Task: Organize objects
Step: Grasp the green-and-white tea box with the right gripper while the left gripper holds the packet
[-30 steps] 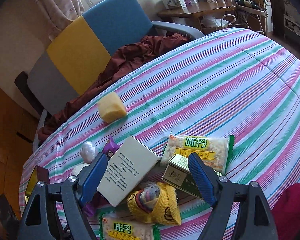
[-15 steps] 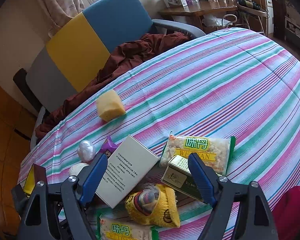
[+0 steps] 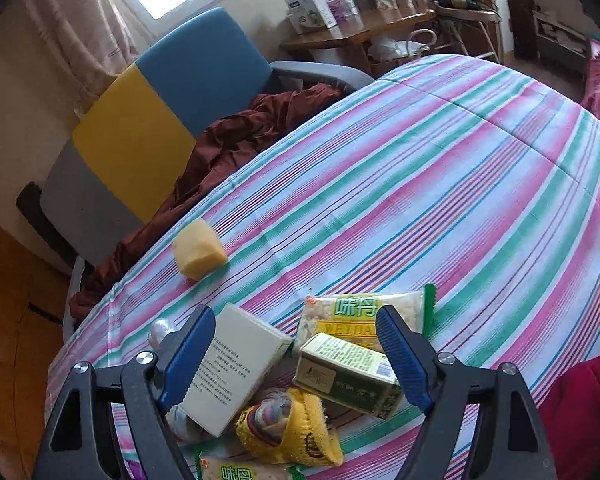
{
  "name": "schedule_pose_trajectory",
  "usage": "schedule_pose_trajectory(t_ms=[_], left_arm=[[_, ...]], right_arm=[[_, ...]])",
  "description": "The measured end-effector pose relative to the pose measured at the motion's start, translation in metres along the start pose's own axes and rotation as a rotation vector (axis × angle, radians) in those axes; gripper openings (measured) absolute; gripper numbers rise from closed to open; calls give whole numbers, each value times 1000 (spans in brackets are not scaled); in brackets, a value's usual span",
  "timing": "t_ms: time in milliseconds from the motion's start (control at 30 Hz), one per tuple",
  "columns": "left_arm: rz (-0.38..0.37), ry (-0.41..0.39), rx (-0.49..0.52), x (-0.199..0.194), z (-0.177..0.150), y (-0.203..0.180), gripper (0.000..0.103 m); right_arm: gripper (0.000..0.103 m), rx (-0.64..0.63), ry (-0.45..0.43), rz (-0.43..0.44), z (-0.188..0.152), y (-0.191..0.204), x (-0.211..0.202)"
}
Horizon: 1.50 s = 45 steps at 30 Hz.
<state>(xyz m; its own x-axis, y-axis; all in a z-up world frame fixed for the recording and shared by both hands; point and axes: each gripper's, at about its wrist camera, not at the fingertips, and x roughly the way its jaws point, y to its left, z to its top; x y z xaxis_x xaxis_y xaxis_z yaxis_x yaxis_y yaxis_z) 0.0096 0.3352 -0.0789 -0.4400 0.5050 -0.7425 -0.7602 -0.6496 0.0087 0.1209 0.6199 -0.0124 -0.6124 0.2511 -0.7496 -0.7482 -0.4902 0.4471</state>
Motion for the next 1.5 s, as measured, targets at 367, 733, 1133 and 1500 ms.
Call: schedule_pose_trajectory(t_ms=[367, 733, 1133, 1500], left_arm=[[-1, -42, 17, -2, -6, 0, 39], [-13, -44, 6, 0, -6, 2, 39], [-9, -45, 9, -1, -7, 1, 39], [17, -21, 12, -2, -4, -1, 37]], right_arm=[[84, 129, 56, -120, 2, -30, 14], [96, 19, 157, -171, -11, -11, 32], [79, -32, 236, -240, -18, -12, 46], [79, -55, 102, -125, -10, 2, 15]])
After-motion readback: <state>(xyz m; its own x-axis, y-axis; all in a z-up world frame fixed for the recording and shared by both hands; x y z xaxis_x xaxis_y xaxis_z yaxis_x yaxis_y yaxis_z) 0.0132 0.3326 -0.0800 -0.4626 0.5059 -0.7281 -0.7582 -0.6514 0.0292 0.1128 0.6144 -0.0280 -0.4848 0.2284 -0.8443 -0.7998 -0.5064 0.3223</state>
